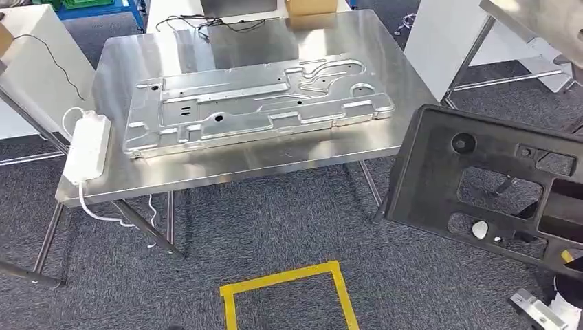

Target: Take the parts from the cabinet and place them on the table.

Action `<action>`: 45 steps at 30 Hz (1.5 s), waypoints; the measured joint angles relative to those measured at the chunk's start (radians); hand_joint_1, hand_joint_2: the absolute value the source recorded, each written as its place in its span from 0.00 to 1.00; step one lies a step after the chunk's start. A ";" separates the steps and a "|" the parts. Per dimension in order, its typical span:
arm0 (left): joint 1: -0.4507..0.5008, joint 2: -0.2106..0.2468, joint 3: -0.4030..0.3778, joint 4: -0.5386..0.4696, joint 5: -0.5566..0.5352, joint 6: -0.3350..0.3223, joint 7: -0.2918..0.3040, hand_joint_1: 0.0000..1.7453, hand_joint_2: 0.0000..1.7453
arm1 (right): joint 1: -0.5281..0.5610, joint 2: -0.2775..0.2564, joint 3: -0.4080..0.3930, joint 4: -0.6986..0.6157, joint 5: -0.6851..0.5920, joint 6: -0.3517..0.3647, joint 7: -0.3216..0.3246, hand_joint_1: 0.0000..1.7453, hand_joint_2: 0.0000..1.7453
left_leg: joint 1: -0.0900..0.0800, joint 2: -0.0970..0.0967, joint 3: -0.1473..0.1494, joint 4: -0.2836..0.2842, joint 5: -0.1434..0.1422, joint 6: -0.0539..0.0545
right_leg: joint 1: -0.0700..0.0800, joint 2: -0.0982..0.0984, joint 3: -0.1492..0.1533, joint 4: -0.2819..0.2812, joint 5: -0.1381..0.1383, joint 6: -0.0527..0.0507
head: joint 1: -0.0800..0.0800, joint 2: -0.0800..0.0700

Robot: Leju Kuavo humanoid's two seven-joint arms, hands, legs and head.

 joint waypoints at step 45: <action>-0.003 0.000 0.000 0.001 0.002 0.000 -0.002 0.00 1.00 | -0.011 0.015 -0.003 0.019 0.031 -0.018 -0.014 0.77 1.00 | 0.029 0.057 -0.040 0.019 0.038 -0.051 | -0.024 -0.047 0.054 -0.020 -0.022 0.001 | -0.024 0.000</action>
